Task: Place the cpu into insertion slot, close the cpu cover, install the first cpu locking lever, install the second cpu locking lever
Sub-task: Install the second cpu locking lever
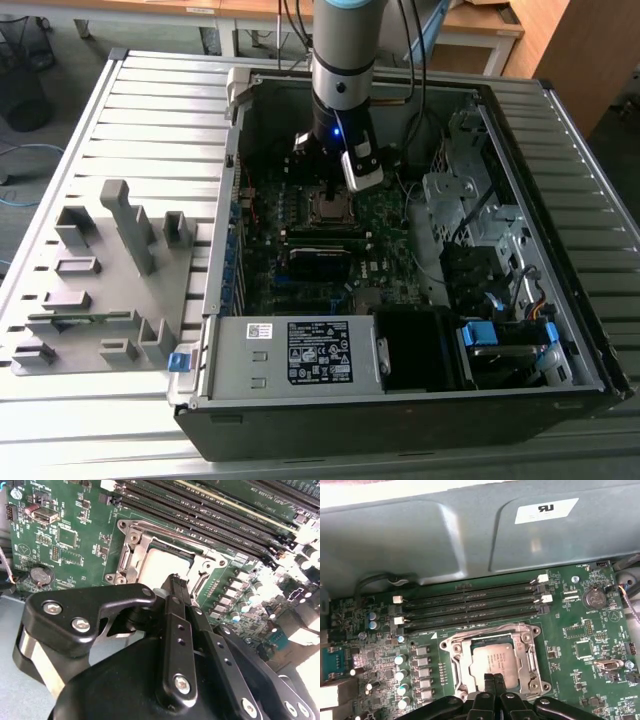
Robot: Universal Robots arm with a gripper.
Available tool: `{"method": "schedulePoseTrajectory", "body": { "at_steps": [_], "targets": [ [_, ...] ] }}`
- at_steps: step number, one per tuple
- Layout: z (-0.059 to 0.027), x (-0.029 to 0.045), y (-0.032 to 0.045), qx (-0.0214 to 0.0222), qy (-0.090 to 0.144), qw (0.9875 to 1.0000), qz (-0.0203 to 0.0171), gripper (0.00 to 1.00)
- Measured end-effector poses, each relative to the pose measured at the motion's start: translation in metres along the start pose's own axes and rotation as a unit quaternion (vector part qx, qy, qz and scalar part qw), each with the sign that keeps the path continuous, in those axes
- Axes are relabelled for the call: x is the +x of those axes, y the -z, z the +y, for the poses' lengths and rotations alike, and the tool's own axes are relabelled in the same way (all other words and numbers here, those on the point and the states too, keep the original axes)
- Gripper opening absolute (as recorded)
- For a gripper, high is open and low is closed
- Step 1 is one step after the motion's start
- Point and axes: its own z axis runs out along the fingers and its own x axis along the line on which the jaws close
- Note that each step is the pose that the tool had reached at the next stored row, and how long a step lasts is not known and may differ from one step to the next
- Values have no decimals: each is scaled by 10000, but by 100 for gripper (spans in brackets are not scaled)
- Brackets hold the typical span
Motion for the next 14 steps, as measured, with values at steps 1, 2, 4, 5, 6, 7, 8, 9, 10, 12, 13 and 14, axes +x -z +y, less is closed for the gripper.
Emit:
{"method": "schedulePoseTrajectory", "body": {
  "at_steps": [1, 2, 4, 5, 6, 7, 8, 9, 10, 12, 13, 14],
  "targets": [
    [0, -1, 0, 0, 0, 10000, 0, 10],
    [0, -1, 0, 0, 0, 10000, 0, 10],
    [3, -9, -1, 0, 0, 10000, 0, 10],
    [9, -23, -2, 0, 0, 10000, 0, 10],
    [15, -39, -4, 0, 0, 10000, 0, 10],
    [18, -50, -4, 0, 0, 10000, 0, 10],
    [21, -56, -5, 0, 0, 10000, 0, 10],
    [24, -63, -6, 0, 0, 10000, 0, 10],
    [27, -68, -6, 0, 0, 10000, 0, 10],
    [27, -70, -6, 0, 0, 10000, 0, 10],
    [27, -70, -6, 0, -1, 10000, 0, 10],
    [28, -73, -6, 0, 0, 10000, 0, 10]
  ]
}}
